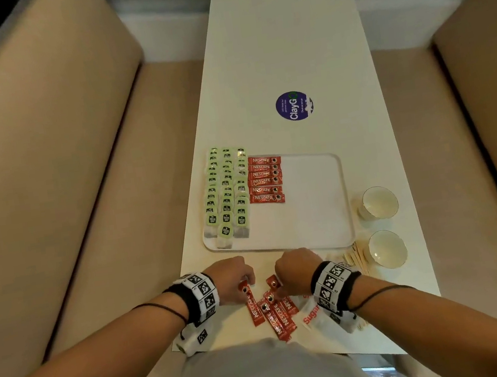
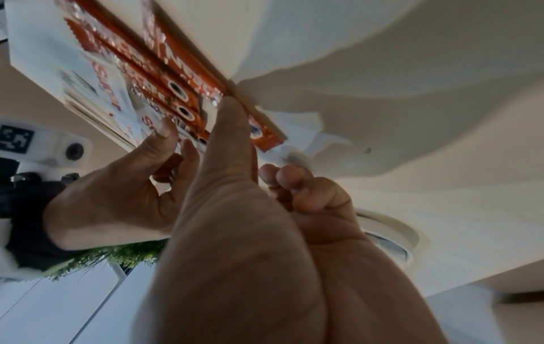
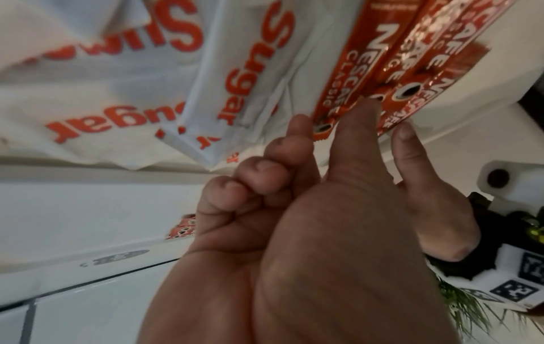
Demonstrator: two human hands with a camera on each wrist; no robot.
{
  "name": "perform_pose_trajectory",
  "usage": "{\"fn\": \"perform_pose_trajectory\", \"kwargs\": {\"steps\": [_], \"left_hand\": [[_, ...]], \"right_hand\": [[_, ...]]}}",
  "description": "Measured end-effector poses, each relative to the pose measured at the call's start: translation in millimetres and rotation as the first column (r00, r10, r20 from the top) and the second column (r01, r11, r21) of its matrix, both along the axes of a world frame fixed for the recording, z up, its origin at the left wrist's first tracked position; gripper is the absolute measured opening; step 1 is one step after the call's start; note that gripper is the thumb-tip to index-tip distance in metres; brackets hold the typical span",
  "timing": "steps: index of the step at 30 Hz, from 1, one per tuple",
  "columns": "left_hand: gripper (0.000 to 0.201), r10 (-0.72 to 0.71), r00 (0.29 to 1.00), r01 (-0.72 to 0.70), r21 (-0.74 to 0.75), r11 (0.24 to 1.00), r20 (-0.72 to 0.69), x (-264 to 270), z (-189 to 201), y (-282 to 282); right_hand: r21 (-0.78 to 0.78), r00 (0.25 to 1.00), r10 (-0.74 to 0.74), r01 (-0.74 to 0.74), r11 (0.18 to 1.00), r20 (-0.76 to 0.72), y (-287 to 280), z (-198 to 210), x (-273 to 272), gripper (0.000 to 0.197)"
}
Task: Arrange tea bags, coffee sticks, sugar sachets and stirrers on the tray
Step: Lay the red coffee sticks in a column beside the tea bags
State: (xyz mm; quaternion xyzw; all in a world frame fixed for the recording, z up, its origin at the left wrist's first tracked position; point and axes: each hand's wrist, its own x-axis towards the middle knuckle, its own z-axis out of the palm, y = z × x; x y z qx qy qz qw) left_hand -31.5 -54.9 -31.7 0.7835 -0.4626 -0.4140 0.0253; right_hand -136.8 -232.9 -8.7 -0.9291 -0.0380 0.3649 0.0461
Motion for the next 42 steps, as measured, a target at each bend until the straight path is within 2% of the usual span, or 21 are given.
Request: {"fn": "perform_pose_trajectory", "kwargs": {"steps": [6, 11, 17, 21, 24, 28, 30, 34, 38, 40, 42], "left_hand": [[0.021, 0.005, 0.997, -0.003, -0.031, 1.000, 0.076, -5.6, -2.7, 4.5], [0.008, 0.029, 0.995, -0.030, 0.004, 1.000, 0.095, -0.3, -0.2, 6.3], [0.004, 0.065, 0.995, -0.068, 0.043, 0.997, 0.071, 9.4, 1.3, 18.3], [0.004, 0.152, 0.988, -0.152, 0.029, 0.988, 0.022, 13.4, 7.7, 24.8], [0.003, 0.255, 0.967, -0.255, 0.026, 0.967, -0.013, 15.8, 14.3, 25.6], [0.024, 0.372, 0.914, -0.380, -0.022, 0.925, -0.161, 17.5, 21.5, 21.3], [0.030, 0.458, 0.847, -0.489, -0.058, 0.870, -0.272, 19.3, 23.8, 18.6], [0.022, 0.615, 0.705, -0.678, -0.083, 0.730, -0.352, 21.6, 24.7, 6.6], [0.015, 0.723, 0.475, -0.846, -0.033, 0.532, -0.502, 18.4, 25.4, -6.8], [0.034, 0.721, 0.397, -0.885, -0.030, 0.465, -0.568, 16.3, 25.8, -9.1], [0.048, 0.706, 0.387, -0.898, -0.068, 0.435, -0.593, 15.1, 25.8, -10.1]], "right_hand": [[-0.002, 0.999, -0.008, 0.008, 1.000, 0.052, 4.6, -4.2, -3.1, 0.045], [0.048, 0.995, -0.091, 0.089, 0.995, 0.041, 5.8, -6.8, -5.9, 0.036], [0.093, 0.987, -0.160, 0.157, 0.983, 0.022, 2.1, -8.0, -12.8, 0.035], [0.204, 0.956, -0.293, 0.281, 0.938, 0.033, -7.7, -1.1, -13.1, 0.035], [0.349, 0.887, -0.461, 0.422, 0.837, 0.032, -17.1, 3.2, -11.6, 0.026], [0.494, 0.789, -0.611, 0.504, 0.709, 0.072, -29.9, 11.9, -5.3, 0.018], [0.559, 0.720, -0.690, 0.545, 0.625, 0.069, -35.1, 16.3, -1.0, 0.021], [0.709, 0.608, -0.793, 0.574, 0.409, -0.034, -38.9, 20.4, 4.4, 0.014], [0.785, 0.506, -0.845, 0.589, 0.193, -0.172, -33.7, 23.9, 7.0, 0.006], [0.799, 0.476, -0.852, 0.588, 0.124, -0.218, -30.6, 24.2, 7.5, 0.005], [0.813, 0.455, -0.854, 0.578, 0.068, -0.252, -28.7, 23.8, 8.1, 0.006]]}}
